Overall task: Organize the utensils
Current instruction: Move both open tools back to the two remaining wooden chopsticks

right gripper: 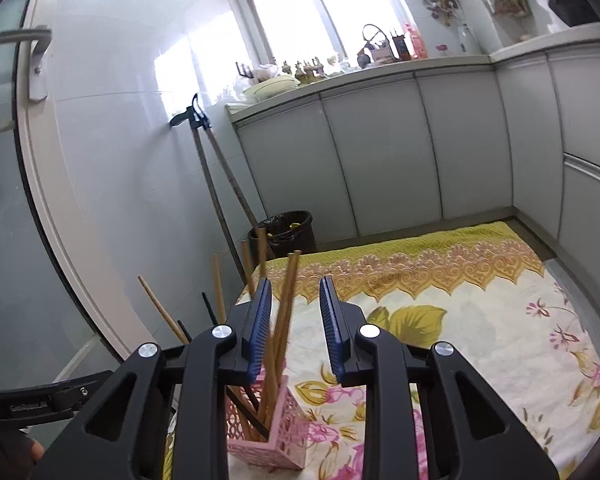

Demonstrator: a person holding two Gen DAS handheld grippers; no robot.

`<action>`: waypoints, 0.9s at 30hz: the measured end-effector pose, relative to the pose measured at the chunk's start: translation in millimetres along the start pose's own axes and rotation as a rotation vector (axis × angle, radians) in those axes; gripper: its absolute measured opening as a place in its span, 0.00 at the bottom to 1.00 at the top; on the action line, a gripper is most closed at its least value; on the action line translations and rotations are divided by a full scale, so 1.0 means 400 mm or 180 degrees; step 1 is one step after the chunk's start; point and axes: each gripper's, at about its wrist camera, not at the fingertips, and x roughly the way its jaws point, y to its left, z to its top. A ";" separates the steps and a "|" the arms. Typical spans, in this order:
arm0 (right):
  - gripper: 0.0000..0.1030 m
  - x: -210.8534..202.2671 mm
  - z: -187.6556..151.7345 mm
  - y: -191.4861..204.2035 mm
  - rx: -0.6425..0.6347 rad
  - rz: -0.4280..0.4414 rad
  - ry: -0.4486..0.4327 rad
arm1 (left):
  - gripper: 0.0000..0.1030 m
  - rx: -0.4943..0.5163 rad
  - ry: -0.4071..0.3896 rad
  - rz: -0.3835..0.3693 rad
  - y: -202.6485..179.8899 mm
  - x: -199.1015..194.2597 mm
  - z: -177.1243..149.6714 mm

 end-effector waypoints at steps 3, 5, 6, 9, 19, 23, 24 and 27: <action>0.26 -0.089 0.033 -0.073 0.0182 -0.0178 0.0061 | 0.81 0.0074 -0.0007 -0.0042 -0.027 -0.007 -0.008; 0.26 -0.158 0.054 -0.118 0.0243 -0.0362 0.0078 | 0.81 0.0174 -0.0004 -0.0083 -0.054 -0.011 -0.017; 0.26 -0.195 0.062 -0.140 0.0285 -0.0403 0.0057 | 0.80 0.0224 0.0005 -0.0108 -0.069 -0.012 -0.022; 0.38 -0.287 0.061 -0.203 0.0448 -0.0584 0.0072 | 0.80 0.0361 0.0047 -0.0251 -0.120 -0.023 -0.041; 0.38 -0.333 -0.010 -0.372 0.0904 -0.0726 0.0644 | 0.76 0.0996 0.0424 -0.0830 -0.341 -0.008 -0.169; 0.38 -0.327 -0.036 -0.415 0.0975 -0.0878 0.0877 | 0.71 0.1054 0.0765 -0.0878 -0.395 0.053 -0.229; 0.38 -0.325 -0.042 -0.422 0.0982 -0.0902 0.0926 | 0.71 0.1055 0.0883 -0.0903 -0.409 0.074 -0.246; 0.38 -0.324 -0.051 -0.438 0.1028 -0.0857 0.1022 | 0.71 0.1073 0.1128 -0.0935 -0.441 0.122 -0.288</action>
